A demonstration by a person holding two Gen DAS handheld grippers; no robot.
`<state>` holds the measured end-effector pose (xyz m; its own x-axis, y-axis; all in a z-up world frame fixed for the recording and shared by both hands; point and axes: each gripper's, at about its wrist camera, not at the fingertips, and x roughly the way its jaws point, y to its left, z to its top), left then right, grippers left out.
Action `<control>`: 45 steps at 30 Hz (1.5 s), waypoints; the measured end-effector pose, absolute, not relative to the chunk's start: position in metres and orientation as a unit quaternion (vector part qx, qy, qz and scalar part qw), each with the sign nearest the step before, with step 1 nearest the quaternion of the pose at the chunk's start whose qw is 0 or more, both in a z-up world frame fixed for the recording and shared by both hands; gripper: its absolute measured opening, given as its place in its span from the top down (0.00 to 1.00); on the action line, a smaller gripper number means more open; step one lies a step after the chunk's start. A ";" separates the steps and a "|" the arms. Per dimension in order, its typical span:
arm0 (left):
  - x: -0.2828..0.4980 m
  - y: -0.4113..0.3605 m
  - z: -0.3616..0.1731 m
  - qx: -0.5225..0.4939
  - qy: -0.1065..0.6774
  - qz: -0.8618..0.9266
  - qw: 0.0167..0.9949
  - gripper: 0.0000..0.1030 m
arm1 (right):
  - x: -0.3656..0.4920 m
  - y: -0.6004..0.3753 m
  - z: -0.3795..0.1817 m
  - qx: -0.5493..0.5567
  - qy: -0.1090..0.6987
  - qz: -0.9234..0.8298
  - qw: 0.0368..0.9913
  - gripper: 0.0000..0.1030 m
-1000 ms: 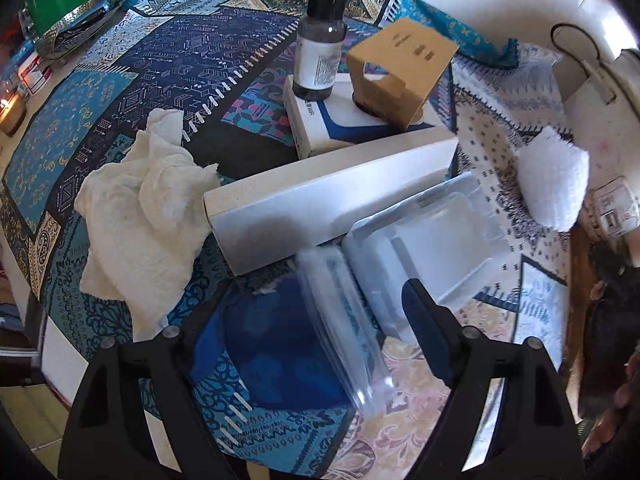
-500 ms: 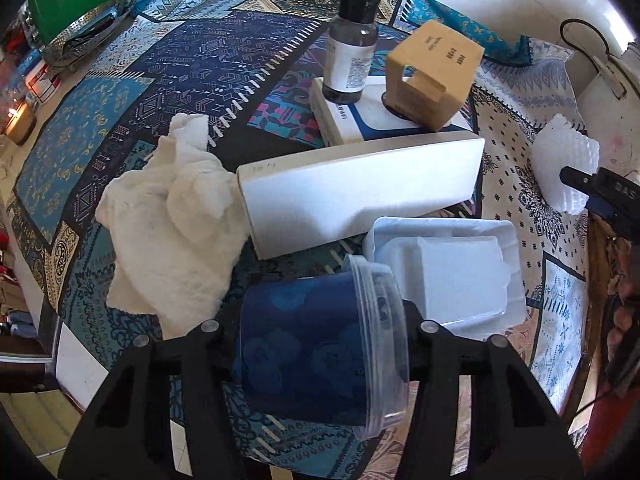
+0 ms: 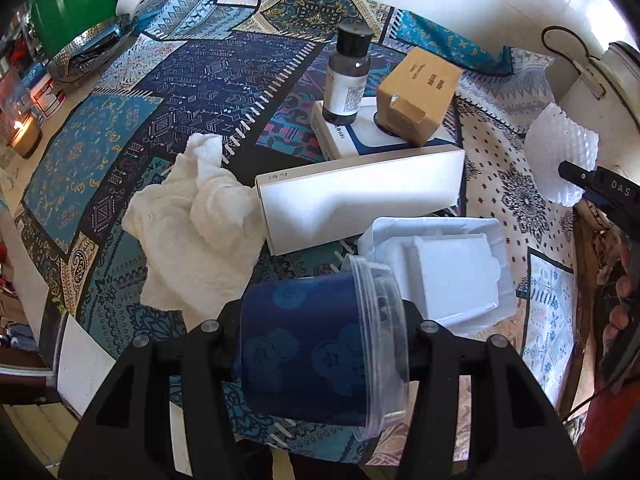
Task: Collect trash
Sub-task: 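Lift the cup and foam net and carry both down over the floor bin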
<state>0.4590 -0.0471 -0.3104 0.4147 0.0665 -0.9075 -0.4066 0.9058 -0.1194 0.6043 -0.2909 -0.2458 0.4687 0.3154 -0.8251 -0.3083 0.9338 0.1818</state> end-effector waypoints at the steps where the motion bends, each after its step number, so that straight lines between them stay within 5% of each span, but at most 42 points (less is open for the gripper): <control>1: 0.456 -0.047 -0.308 -0.160 0.519 0.141 0.828 0.49 | 0.598 -0.293 -0.243 0.007 0.481 0.180 0.858 0.73; 20: 0.440 -0.039 -0.326 -0.136 0.527 0.064 0.837 0.49 | 0.424 -0.276 -0.237 0.017 0.488 0.159 0.858 0.73; 45: 0.414 -0.030 -0.316 -0.150 0.534 0.043 0.831 0.40 | 0.410 -0.278 -0.234 0.005 0.484 0.162 0.860 0.72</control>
